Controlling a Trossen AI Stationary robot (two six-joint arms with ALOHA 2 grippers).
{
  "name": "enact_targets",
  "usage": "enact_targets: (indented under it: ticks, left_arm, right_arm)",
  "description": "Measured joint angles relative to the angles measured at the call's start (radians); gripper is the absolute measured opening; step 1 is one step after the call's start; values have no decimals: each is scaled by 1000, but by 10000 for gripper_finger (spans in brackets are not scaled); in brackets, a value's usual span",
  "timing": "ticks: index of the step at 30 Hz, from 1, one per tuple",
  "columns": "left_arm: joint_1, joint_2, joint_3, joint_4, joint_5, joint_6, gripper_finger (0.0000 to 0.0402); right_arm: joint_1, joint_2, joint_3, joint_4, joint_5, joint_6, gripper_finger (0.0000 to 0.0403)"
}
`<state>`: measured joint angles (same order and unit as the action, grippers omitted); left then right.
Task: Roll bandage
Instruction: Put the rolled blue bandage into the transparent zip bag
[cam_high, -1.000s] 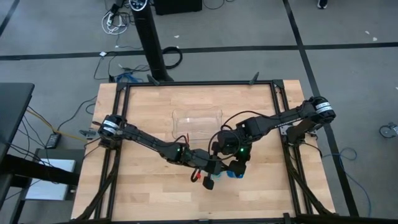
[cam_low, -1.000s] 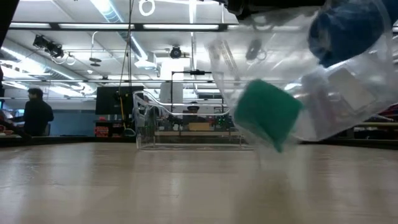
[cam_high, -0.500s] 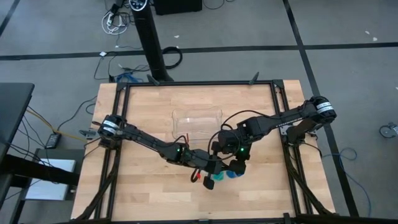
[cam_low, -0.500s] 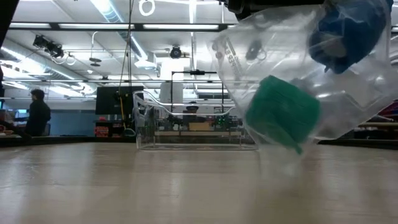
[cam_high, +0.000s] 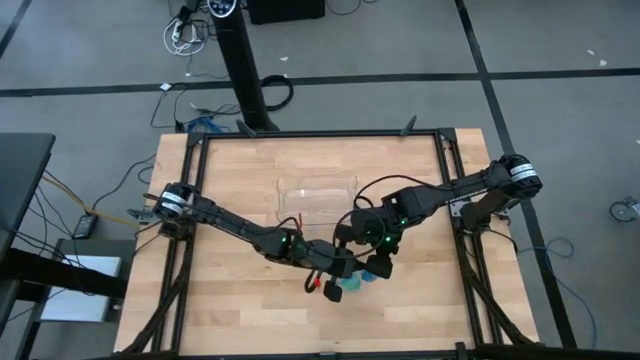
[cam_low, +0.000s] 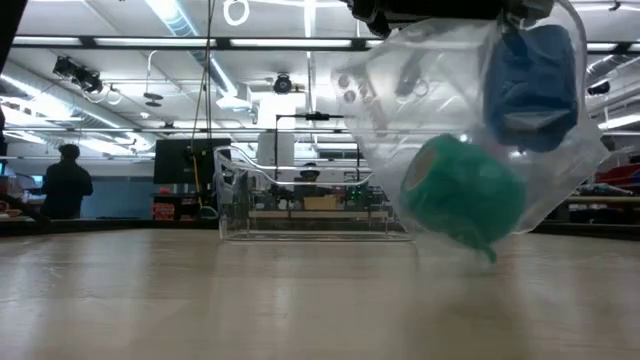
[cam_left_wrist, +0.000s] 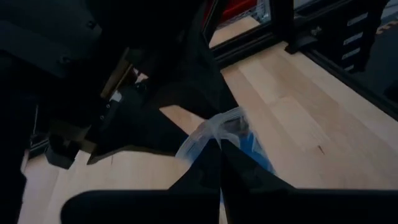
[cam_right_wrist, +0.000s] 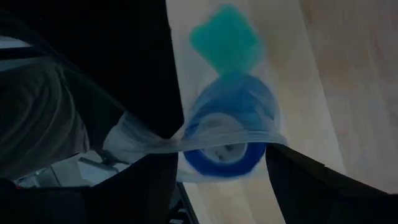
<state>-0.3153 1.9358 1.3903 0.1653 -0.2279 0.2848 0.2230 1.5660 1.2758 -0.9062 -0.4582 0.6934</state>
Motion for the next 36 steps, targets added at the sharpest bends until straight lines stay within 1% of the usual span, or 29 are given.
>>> enact_targets:
  ticks: [2,4,8,12,15,20,24,28,32,36]
  left_arm:
    - [-2,-5,0,-18,-8,-1,3]
    - [-3,-6,0,-16,-14,0,3]
    - [-5,-7,0,-34,-15,-4,3]
    - [-7,-7,0,-49,-25,-8,3]
    - [-7,-7,-1,-69,-25,-12,3]
    - [-12,-7,-1,-85,-25,-25,3]
    - [-28,-7,-1,-86,-26,-28,3]
    - [-43,-7,-1,-102,-48,-30,3]
    - [-57,-22,-1,-172,-95,-60,3]
    - [-71,-68,-1,-251,-100,-139,3]
  right_arm:
    - [-6,1,0,8,-4,-8,242]
    - [-6,-2,0,17,27,-24,242]
    - [-4,-4,0,14,4,-30,239]
    - [-3,-29,1,5,26,-37,236]
    - [-4,-60,2,-35,44,-37,234]
    - [23,-137,2,-107,157,-46,233]
    - [100,-174,-2,-137,342,-64,232]
    - [201,-193,-47,-91,494,-62,227]
    - [278,-200,-143,31,542,-40,220]
    - [307,-199,-246,140,562,-18,212]
